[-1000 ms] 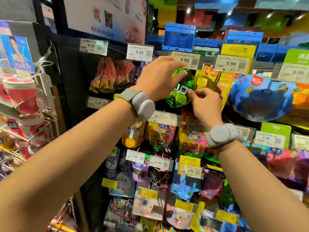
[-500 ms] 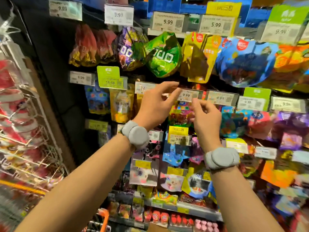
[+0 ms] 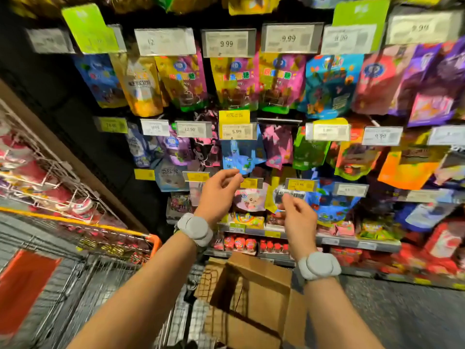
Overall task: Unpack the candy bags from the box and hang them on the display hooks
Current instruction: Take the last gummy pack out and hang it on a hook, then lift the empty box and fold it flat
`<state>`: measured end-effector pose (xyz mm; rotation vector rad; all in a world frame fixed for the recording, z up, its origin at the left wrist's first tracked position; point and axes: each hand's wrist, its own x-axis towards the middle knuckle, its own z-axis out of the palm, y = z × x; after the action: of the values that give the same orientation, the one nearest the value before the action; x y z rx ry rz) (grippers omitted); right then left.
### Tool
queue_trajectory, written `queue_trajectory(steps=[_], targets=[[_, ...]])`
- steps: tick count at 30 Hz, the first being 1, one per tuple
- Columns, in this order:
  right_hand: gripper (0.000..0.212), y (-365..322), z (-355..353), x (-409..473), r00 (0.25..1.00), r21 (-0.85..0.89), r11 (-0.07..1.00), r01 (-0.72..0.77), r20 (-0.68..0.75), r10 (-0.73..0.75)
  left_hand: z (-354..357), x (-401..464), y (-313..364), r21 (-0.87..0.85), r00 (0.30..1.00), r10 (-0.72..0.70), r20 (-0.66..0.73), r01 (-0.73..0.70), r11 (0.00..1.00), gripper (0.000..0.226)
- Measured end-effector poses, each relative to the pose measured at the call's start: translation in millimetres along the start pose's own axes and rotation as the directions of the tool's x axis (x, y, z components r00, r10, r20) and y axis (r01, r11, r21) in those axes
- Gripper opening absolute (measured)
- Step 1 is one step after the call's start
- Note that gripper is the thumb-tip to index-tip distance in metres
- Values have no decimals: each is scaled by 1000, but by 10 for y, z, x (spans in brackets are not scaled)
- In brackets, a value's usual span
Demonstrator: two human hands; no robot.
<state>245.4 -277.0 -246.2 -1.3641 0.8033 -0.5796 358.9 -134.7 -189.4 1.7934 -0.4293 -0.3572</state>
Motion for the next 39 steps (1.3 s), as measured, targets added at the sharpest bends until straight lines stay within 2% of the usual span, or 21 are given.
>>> queue_trajectory(steps=[2, 5, 10, 14, 19, 23, 25, 27, 30, 33, 36, 39], targets=[[40, 240, -157, -63, 999, -48, 998, -48, 18, 49, 113, -116, -170, -17, 996, -84, -10, 84, 996, 25], [34, 625, -449, -163, 985, -83, 982, -168, 20, 170, 323, -301, -557, -21, 973, -228, -24, 227, 974, 24], [37, 1169, -812, -299, 933, -263, 899, -350, -10, 360, 473, -566, -1220, -22, 921, -385, -50, 385, 923, 16], [34, 1619, -1034, -460, 876, -285, 833, -475, -67, 477, 547, -740, -1708, -4, 850, -522, -74, 524, 852, 21], [25, 2266, -1184, -687, 800, -148, 787, -599, -147, 581, 541, -886, -2342, -67, 738, -669, -85, 666, 743, 20], [29, 2820, -1159, -694, 738, -206, 709, -674, -219, 638, 494, -889, -2812, -87, 668, -738, -95, 733, 675, 18], [47, 3255, -1177, -723, 720, -282, 663, -693, -237, 652, 429, -902, -3000, -69, 648, -749, -137, 748, 660, 22], [64, 4070, -1276, -773, 684, -372, 583, -722, -254, 684, 463, -942, -3317, -68, 619, -778, -110, 776, 627, 21], [59, 4649, -1301, -893, 604, -399, 482, -780, -280, 746, 560, -1005, -3865, -15, 547, -827, -127, 833, 553, 14], [58, 4719, -1292, -937, 574, -390, 459, -798, -258, 777, 588, -1052, -4215, 6, 502, -854, -137, 863, 506, 17], [55, 4644, -1171, -826, 540, -362, 442, -821, -240, 807, 570, -1084, -4685, 48, 502, -857, -118, 865, 500, 22], [51, 4853, -1186, -798, 547, -352, 445, -824, -287, 786, 536, -1111, -5028, 104, 475, -874, -98, 879, 466, 31]])
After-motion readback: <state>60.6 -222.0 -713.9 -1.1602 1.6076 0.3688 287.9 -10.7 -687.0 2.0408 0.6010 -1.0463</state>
